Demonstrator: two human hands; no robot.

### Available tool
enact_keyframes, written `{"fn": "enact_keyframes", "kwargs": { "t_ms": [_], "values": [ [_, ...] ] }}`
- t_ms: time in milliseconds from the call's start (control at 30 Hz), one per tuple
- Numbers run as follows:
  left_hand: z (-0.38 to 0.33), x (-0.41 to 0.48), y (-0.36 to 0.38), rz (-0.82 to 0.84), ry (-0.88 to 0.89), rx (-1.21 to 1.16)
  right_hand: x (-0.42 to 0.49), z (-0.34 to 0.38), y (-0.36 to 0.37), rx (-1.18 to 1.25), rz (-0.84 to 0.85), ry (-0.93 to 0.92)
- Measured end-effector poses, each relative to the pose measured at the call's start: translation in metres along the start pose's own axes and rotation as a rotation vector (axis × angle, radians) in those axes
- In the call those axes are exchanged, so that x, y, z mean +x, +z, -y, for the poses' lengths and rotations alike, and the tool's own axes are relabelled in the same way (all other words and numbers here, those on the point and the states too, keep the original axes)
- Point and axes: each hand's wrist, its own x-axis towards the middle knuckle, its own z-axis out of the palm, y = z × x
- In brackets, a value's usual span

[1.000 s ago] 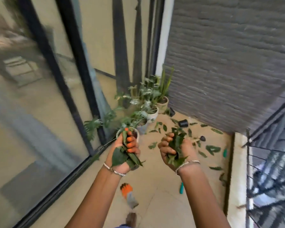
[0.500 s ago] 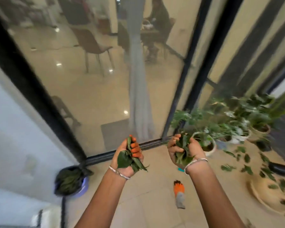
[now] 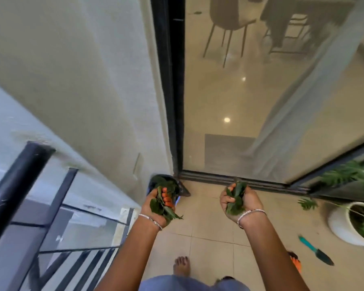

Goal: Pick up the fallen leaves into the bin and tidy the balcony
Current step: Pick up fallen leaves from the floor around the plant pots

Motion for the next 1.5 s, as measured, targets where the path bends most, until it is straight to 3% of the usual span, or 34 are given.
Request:
{"fn": "enact_keyframes", "kwargs": {
  "t_ms": [267,567,733,900,1133,1233,1500],
  "values": [
    [-0.047,0.093,-0.039,-0.199,0.027,-0.060,0.120,-0.031,0.008,-0.174,-0.154,0.060],
    [-0.079,0.263,-0.130,-0.520,0.047,0.090,0.316,-0.058,-0.028,-0.350,-0.302,0.135],
    [-0.101,0.347,-0.156,-0.548,0.118,0.039,0.409,-0.082,-0.060,-0.452,-0.388,0.142],
    [-0.118,0.439,-0.220,-0.532,0.135,0.163,0.488,-0.097,-0.095,-0.539,-0.405,0.118],
    [-0.114,0.416,-0.212,-0.425,0.177,0.101,0.560,-0.110,-0.098,-0.751,-0.485,-0.010],
    [-0.104,0.402,-0.227,-0.576,0.202,0.152,0.586,-0.117,-0.080,-0.897,-0.537,-0.089],
    [-0.085,0.383,-0.242,-0.642,0.256,0.159,0.605,-0.151,-0.033,-1.336,-0.232,-0.109]
  ]
}}
